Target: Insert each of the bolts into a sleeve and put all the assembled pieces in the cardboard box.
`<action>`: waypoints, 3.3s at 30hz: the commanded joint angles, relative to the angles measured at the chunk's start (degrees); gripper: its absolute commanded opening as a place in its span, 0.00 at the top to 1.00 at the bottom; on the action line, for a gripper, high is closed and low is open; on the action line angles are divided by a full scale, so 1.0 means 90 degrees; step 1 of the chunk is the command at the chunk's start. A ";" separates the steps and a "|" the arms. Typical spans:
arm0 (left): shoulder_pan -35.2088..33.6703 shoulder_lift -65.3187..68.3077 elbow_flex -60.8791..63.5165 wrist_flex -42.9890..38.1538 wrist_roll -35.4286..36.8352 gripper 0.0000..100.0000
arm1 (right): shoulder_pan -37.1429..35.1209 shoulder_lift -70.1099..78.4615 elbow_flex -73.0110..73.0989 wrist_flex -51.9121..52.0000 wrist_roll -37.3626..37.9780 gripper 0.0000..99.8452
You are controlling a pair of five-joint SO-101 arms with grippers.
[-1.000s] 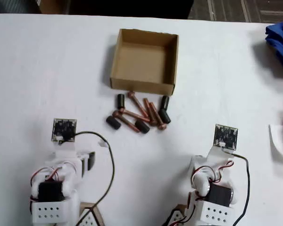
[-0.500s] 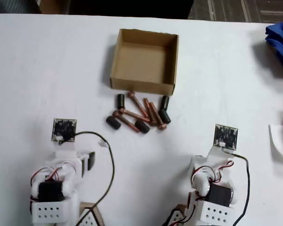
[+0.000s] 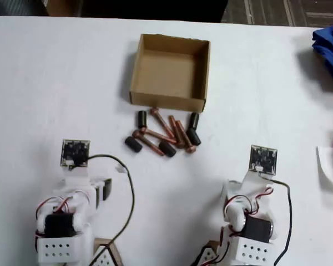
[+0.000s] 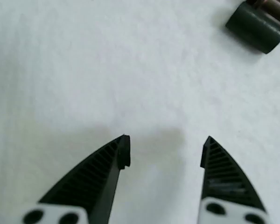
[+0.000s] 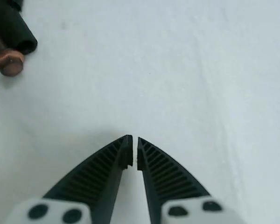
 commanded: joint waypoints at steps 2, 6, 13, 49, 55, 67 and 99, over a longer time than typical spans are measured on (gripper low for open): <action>-0.0049 0.0000 -0.0024 -0.0176 -0.0049 0.73 | -0.0249 -0.0063 0.0068 -0.0913 0.0498 0.98; -0.0049 0.0000 -0.0327 -0.0772 -0.0049 0.73 | -0.0239 -0.0063 0.0068 -0.1255 0.2549 0.98; -0.0059 0.0000 -0.0093 -0.1201 -0.0440 0.73 | -0.0122 -0.0063 -0.0850 -0.1910 0.2755 0.98; -0.0762 0.8322 -0.6227 -0.1211 -0.1377 0.73 | -0.1724 1.0222 -0.9221 0.1226 0.1534 0.89; -0.0772 0.9416 -0.6911 -0.0733 -0.1387 0.74 | -0.2662 1.1687 -0.9856 0.1910 0.1543 0.89; -0.0772 0.9368 -0.6960 -0.0508 -0.1387 0.74 | -0.3092 1.2498 -1.0657 0.1900 0.1534 0.89; -0.0781 0.9016 -0.6882 -0.0821 -0.1387 0.74 | -0.3062 1.2537 -1.0803 0.1783 0.1534 0.89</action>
